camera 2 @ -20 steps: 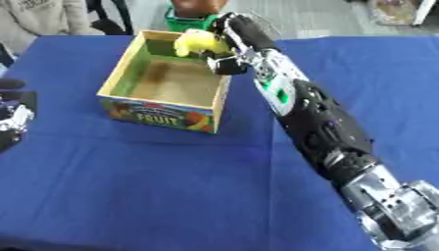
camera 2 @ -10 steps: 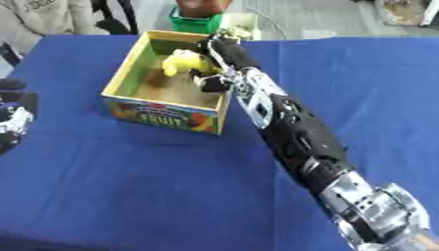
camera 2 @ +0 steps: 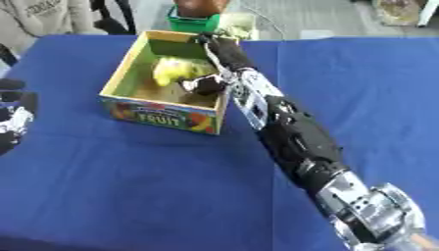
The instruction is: Pick up objects on the table and place them in the box.
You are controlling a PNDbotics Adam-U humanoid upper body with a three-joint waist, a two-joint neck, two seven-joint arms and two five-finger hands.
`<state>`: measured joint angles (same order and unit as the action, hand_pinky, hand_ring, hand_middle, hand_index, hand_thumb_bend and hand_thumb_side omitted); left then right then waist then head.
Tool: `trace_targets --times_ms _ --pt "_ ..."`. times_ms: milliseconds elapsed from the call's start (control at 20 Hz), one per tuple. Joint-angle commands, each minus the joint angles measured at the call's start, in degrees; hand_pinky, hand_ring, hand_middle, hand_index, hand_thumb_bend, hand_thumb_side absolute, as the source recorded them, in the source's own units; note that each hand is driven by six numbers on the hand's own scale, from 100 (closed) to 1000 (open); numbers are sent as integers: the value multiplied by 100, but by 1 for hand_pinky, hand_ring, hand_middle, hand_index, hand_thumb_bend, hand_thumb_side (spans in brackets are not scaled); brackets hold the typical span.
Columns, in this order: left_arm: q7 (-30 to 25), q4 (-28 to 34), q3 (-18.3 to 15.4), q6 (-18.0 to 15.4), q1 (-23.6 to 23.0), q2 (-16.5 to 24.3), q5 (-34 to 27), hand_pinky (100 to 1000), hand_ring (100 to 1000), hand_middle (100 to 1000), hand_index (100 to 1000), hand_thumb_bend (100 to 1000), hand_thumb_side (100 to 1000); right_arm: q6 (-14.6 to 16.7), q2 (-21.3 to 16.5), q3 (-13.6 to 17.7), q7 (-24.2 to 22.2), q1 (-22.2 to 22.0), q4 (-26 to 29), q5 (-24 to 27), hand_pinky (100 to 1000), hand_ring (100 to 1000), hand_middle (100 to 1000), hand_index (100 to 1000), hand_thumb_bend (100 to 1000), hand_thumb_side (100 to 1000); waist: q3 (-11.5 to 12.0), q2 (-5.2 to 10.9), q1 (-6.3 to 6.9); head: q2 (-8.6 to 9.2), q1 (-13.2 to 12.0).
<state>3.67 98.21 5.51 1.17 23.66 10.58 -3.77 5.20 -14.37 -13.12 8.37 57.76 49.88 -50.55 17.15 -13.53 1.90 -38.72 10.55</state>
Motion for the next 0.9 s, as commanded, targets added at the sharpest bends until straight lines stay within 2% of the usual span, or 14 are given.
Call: trace_targets --times_ms 50,300,450,500,550,650,900 --pt "17 106 -28 -5 90 73 -7 500 631 619 620 352 100 -85 -109 -22 93 156 277 -65 882 872 905 922 594 439 -19 74 3 67 -34" --pt "49 112 -60 -8 92 96 3 499 630 618 620 355 100 -123 -235 -82 59 141 560 58 861 857 884 912 580 422 -108 49 -19 95 -81" --pt "93 110 -104 -11 83 132 19 499 630 618 619 357 100 -72 -464 -158 -69 77 914 439 834 829 838 887 560 386 -229 32 -51 124 -160" --pt "110 106 -119 -11 77 146 25 499 630 618 619 358 100 -55 -558 -182 -126 36 1057 655 825 821 829 880 530 372 -268 30 -61 130 -185" --pt "128 102 -134 -11 69 160 31 498 630 617 619 360 100 -40 -655 -200 -164 -13 1205 886 782 773 788 844 403 308 -314 29 -71 137 -218" --pt "181 90 -183 -13 40 207 50 499 630 617 620 362 100 22 -967 -234 -178 -229 1650 1619 752 733 758 805 272 236 -447 33 -93 151 -327" --pt "308 60 -288 -21 -30 292 77 498 629 615 624 373 100 -280 -1763 -175 83 -960 2982 3313 698 674 694 765 142 165 -751 47 -109 138 -488"
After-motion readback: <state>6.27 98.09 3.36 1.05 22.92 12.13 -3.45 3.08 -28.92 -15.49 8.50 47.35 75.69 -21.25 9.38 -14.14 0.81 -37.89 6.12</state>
